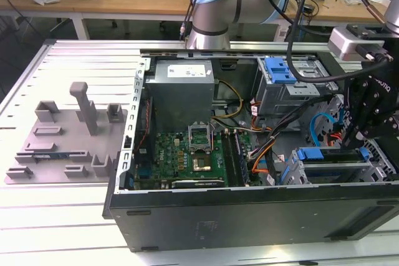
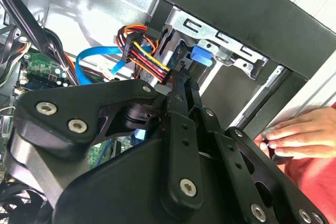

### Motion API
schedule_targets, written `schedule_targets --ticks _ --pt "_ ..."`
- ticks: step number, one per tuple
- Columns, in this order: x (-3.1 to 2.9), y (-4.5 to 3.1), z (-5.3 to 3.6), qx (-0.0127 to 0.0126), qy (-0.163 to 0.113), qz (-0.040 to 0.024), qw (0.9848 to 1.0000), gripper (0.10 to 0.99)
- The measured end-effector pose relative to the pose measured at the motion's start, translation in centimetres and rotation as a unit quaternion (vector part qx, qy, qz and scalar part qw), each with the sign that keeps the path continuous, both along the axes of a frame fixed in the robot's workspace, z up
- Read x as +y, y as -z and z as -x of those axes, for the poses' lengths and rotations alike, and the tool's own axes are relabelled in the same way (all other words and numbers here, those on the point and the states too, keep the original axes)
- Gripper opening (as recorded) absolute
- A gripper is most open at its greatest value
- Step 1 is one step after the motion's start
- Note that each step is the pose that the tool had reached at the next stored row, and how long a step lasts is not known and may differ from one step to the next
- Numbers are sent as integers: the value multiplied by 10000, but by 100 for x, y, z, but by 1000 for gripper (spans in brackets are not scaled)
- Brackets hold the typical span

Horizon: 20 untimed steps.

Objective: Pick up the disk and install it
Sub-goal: 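Insert the first disk wire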

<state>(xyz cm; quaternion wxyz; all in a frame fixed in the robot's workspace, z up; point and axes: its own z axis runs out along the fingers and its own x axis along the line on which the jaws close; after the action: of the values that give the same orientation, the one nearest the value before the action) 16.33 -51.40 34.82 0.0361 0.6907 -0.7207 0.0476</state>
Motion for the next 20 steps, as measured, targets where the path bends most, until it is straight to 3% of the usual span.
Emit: schedule_targets --ticks 20 --pt "0 48 4 0 0 0 10000 169"
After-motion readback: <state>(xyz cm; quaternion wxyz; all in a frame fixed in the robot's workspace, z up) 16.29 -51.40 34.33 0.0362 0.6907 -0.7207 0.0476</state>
